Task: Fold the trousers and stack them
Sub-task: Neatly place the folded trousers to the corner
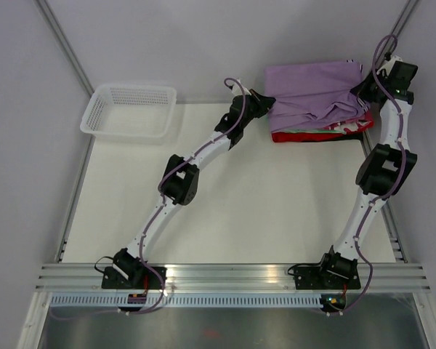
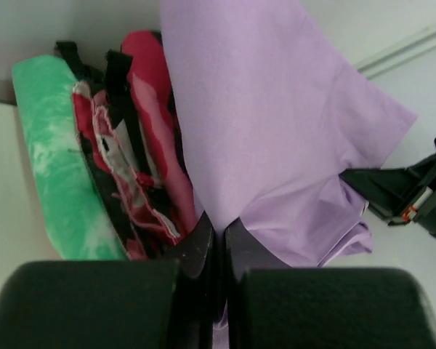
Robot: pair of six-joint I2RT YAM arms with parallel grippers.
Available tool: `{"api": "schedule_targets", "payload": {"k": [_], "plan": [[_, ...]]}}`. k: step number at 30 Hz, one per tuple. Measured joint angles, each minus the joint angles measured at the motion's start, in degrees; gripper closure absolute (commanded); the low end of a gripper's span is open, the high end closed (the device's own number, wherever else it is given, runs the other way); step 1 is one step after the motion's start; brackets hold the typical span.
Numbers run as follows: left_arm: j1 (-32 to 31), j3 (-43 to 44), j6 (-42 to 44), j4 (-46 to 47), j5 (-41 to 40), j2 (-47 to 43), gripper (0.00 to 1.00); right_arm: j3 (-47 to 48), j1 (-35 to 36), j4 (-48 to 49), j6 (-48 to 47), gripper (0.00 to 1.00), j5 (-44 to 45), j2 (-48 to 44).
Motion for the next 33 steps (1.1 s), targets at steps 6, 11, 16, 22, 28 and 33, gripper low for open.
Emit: {"api": "schedule_targets", "payload": {"k": [6, 11, 16, 22, 28, 33], "plan": [[-0.66, 2.93, -2.21, 4.74, -4.09, 1.73, 0.98, 0.87, -0.13, 1.05, -0.26, 1.00, 0.15, 0.00], [-1.90, 3.67, -2.38, 6.73, -7.17, 1.81, 0.98, 1.51, -0.61, 2.67, 0.79, 1.00, 0.28, 0.02], [-3.48, 4.74, -2.43, 8.11, -10.19, 3.10, 0.91, 3.41, -1.14, 4.20, 0.96, 1.00, 0.46, 0.02], [-2.69, 5.42, -2.32, 7.93, -14.12, 4.85, 0.26, 3.41, -2.21, 6.21, 1.27, 0.32, 1.36, 1.03], [2.69, 2.21, 2.58, 4.13, -13.14, 1.49, 0.00, 3.30, -4.76, 6.84, -1.51, 0.02, 1.44, 0.50], [4.35, -5.62, 10.60, -6.54, -10.34, -11.72, 0.00, 0.11, -2.67, 4.11, -2.67, 0.02, 0.55, -6.05]]}}
